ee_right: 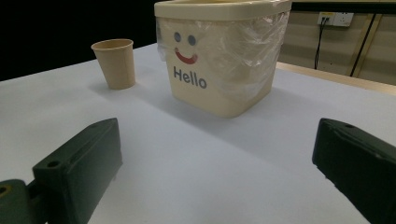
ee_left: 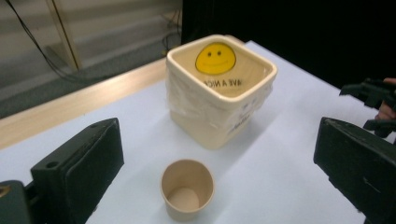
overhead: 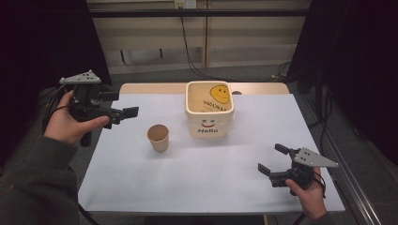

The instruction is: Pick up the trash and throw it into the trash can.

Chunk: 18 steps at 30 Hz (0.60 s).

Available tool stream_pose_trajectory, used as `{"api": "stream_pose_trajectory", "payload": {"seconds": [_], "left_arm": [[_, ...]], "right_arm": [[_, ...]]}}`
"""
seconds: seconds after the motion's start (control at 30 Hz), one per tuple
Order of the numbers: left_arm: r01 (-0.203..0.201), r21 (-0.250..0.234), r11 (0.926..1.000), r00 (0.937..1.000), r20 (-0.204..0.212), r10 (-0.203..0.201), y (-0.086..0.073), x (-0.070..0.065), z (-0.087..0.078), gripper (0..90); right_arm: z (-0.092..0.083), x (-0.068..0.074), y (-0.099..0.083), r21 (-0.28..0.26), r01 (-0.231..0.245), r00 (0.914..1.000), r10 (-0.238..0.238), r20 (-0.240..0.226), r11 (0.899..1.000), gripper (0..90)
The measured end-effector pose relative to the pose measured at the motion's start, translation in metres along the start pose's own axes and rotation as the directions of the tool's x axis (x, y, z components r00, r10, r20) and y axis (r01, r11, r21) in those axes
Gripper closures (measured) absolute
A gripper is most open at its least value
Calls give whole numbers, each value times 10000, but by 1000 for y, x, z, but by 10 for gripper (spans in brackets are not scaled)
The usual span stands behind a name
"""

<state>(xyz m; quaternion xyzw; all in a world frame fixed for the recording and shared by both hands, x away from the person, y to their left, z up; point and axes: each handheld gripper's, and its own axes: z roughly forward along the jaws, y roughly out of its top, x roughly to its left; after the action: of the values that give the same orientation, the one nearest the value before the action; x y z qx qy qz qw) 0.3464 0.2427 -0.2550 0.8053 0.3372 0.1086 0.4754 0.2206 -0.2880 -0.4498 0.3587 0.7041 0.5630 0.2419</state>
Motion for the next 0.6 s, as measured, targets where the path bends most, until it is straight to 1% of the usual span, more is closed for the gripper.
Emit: {"api": "stream_pose_trajectory", "payload": {"seconds": [0.1, 0.17, 0.2, 0.23, 0.3, 0.33, 0.37, 0.4, 0.43, 0.47, 0.5, 0.53, 0.57, 0.6], "left_arm": [[-46, 602, 9982, 10000, 18, 45, 7, 1, 6, 14], [-64, 912, 9958, 10000, 8, 64, 13, 2, 10, 14], [3, 1034, 9946, 10000, 26, -5, 15, 3, 12, 14], [27, 1157, 9933, 10000, 17, -29, 17, 3, 13, 18], [-92, 1496, 9887, 9999, -35, 99, 22, 5, 15, 18], [-4, 1572, 9876, 10000, -62, 14, 24, 5, 16, 18], [-21, 1775, 9841, 10000, -35, 28, 26, 6, 17, 18], [35, 1944, 9809, 9999, -114, -13, 28, 7, 19, 18], [-16, 2124, 9772, 9998, -186, 57, 29, 7, 20, 18], [-85, 2349, 9720, 9998, -164, 127, 31, 8, 22, 18], [-30, 2434, 9699, 9997, -244, 92, 33, 9, 24, 18], [-13, 2591, 9659, 9996, -274, 87, 35, 10, 25, 18], [-7, 2725, 9622, 9997, -240, 75, 37, 11, 26, 18], [101, 2829, 9591, 9997, -241, -34, 39, 12, 29, 18]], "right_arm": [[0, 0, 0, 13, 12, 10000, -12, 5, 10000, 9], [0, 0, 0, 39, -24, 10000, 24, 6, 10000, 9], [0, 0, 0, 56, 19, 10000, -19, -22, 10000, 9], [0, 0, 0, 50, 49, 10000, -48, -40, 10000, 9], [0, 0, 0, 72, 66, 10000, -66, -17, 10000, 9], [0, 0, 0, 66, 81, 10000, -81, -29, 9999, 9], [0, 0, 0, 61, 95, 10000, -94, -32, 9999, 9], [0, 0, 0, 58, 93, 9999, -93, -39, 9999, 10], [0, 0, 0, 57, 98, 9999, -98, -37, 9999, 10], [0, 0, 0, 53, 112, 9999, -112, -31, 9999, 10], [0, 0, 0, 55, 104, 9999, -104, -51, 9999, 10], [0, 0, 0, 59, 105, 9999, -105, -41, 9999, 10], [0, 0, 0, 64, 113, 9999, -113, -37, 9999, 10], [0, 0, 0, 56, 85, 10000, -85, -35, 9999, 10]]}}
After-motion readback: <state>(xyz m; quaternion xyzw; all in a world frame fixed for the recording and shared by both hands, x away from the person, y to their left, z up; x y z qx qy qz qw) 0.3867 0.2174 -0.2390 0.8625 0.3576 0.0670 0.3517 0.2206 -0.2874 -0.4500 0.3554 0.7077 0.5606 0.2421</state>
